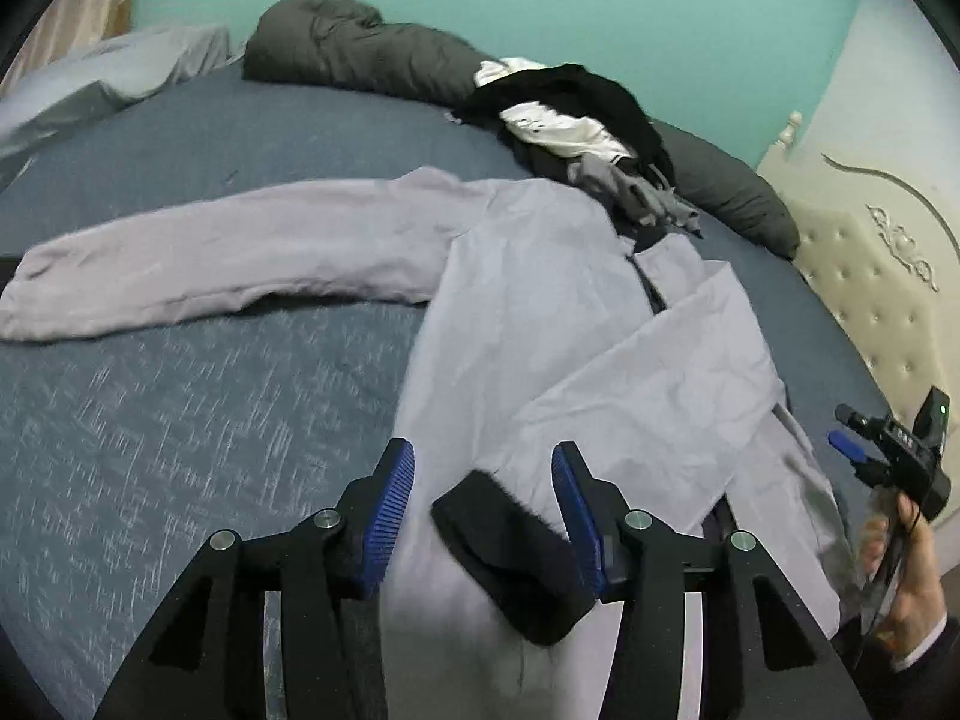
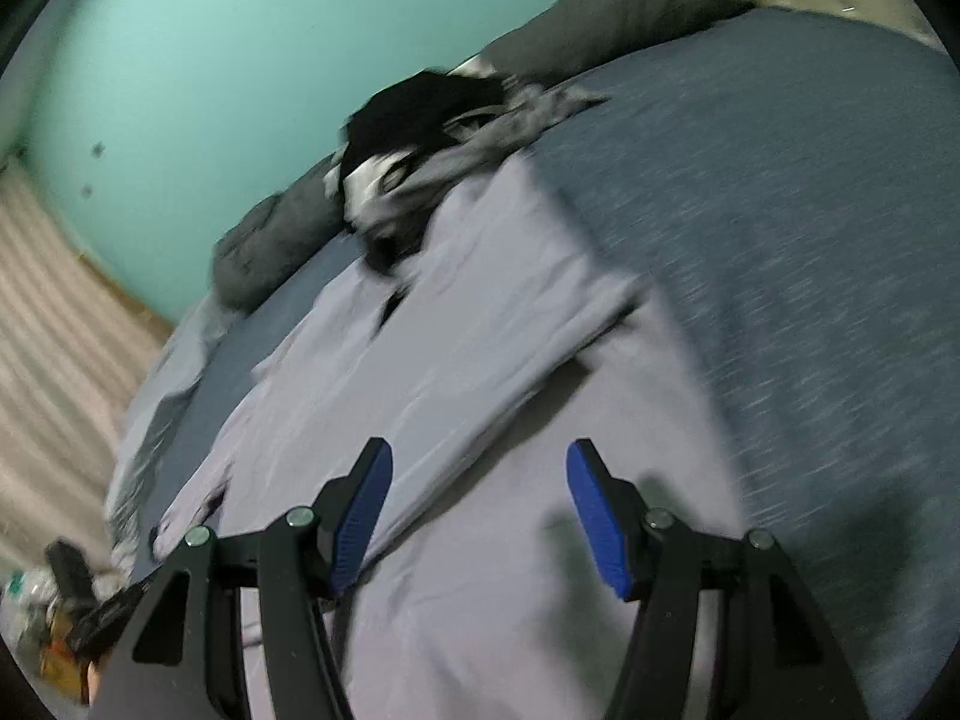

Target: Fold clothes

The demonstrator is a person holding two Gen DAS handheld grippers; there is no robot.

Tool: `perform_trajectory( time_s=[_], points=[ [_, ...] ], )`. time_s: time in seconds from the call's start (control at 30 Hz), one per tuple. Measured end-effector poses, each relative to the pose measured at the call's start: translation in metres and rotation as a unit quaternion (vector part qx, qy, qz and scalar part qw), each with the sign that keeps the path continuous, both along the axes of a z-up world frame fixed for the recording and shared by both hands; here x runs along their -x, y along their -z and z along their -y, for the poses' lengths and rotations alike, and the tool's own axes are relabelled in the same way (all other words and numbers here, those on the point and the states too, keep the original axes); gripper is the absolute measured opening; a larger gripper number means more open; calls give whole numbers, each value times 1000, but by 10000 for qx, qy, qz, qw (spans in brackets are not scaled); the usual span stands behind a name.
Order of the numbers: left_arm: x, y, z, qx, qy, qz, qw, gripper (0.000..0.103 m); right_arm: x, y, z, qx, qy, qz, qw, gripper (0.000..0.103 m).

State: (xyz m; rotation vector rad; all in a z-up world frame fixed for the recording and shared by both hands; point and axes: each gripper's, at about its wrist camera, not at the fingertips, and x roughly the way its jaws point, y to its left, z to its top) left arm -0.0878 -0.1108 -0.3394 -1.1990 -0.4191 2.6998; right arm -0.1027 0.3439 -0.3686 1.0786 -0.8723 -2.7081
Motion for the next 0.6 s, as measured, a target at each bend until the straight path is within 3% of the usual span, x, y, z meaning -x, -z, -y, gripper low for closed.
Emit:
perform_trajectory(
  time_s=[0.07, 0.2, 0.37, 0.6],
  points=[
    [6, 5, -5, -32, 174, 41, 9998, 52, 1, -4, -15, -115, 172, 84, 9997, 61],
    [12, 19, -11, -44, 266, 190, 9995, 52, 26, -7, -29, -944, -14, 561, 9940, 61],
    [18, 37, -19, -56, 366, 381, 9986, 52, 67, 11, -35, -1900, -523, 1279, 9720, 61],
    [22, 51, -26, 43, 419, 529, 9977, 52, 102, 34, -26, -2681, -1068, 1471, 9461, 61]
  ],
)
